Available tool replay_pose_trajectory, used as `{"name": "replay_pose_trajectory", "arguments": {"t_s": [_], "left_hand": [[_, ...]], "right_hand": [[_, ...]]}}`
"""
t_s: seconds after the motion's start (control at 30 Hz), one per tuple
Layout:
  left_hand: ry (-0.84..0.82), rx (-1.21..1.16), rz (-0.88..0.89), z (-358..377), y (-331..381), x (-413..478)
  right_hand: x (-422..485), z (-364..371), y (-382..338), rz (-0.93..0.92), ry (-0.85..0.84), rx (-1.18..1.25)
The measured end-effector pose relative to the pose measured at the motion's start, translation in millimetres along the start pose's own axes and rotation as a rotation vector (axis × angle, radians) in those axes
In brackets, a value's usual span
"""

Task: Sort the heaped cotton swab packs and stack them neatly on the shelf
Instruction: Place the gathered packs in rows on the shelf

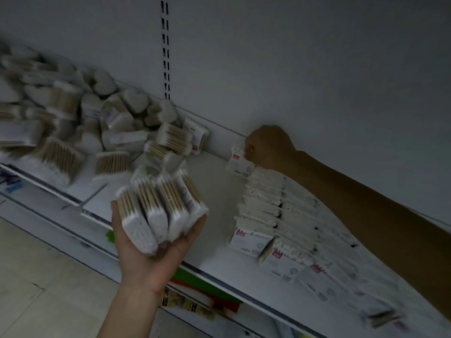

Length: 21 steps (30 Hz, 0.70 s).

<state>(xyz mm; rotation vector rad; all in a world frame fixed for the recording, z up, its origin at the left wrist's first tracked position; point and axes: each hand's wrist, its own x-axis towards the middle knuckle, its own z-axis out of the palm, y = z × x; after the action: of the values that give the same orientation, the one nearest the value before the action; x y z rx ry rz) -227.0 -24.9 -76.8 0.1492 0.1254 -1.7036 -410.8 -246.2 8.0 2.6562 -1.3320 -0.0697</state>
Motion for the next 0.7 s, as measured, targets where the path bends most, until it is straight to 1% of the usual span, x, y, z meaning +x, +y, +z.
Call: {"name": "replay_pose_trajectory", "arguments": {"t_s": [0.03, 0.07, 0.1, 0.13, 0.17, 0.2, 0.23, 0.27, 0.3, 0.33, 0.37, 0.43, 0.5, 0.6, 0.63, 0.7], "left_hand": [[0.021, -0.035, 0.085, 0.4, -1.7, -5.5], [-0.03, -0.084, 0.104, 2.4, -2.6, -1.3], [-0.043, -0.031, 0.142, 8.3, -5.0, -0.6], [-0.109, 0.075, 0.135, 11.7, -5.3, -2.2], [-0.091, 0.116, 0.165, 14.4, -7.1, -5.4], [-0.058, 0.108, 0.184, 17.7, -9.2, -7.3], [-0.036, 0.112, 0.172, 20.5, -13.8, -8.8], [-0.023, 0.115, 0.178, 23.1, -17.7, -11.1], [-0.007, 0.136, 0.196, 32.2, -22.4, -12.6], [0.015, 0.15, 0.203, 39.5, -26.0, -14.3], [-0.006, 0.159, 0.175, 41.4, -26.7, -14.7], [-0.024, 0.177, 0.119, 42.2, -21.1, -14.9], [0.013, 0.227, 0.059, 48.1, -12.2, -15.8], [-0.012, 0.27, -0.015, 56.2, -1.1, -12.5], [-0.027, 0.259, -0.047, 52.4, 4.1, -8.7], [-0.179, 0.262, -0.172, 54.9, 13.5, -3.7]], "right_hand": [[-1.6, -6.1, -0.7, -0.02, 0.007, -0.06], [-5.0, -14.3, -2.6, -0.022, 0.013, -0.067], [-10.1, -23.7, -7.0, -0.02, 0.026, 0.024], [-17.2, -34.1, -14.2, -0.011, 0.026, 0.226], [-24.0, -45.3, -24.1, 0.003, -0.01, 0.485], [-32.4, -57.9, -36.3, 0.017, -0.097, 0.731], [-40.6, -68.5, -47.7, 0.034, -0.214, 0.895], [-47.5, -76.2, -57.7, 0.028, -0.31, 0.97], [-52.6, -81.6, -66.3, -0.011, -0.37, 0.995], [-55.7, -84.6, -72.2, -0.054, -0.398, 1.007], [-56.5, -86.2, -74.8, -0.083, -0.402, 1.011], [-52.4, -87.0, -73.2, -0.065, -0.427, 1.02], [-47.3, -86.5, -70.7, -0.037, -0.475, 0.995], [-42.5, -86.1, -72.1, -0.026, -0.481, 0.951], [-40.5, -87.6, -72.5, -0.027, -0.474, 0.954], [-33.6, -95.3, -66.7, -0.007, -0.426, 0.915]]}}
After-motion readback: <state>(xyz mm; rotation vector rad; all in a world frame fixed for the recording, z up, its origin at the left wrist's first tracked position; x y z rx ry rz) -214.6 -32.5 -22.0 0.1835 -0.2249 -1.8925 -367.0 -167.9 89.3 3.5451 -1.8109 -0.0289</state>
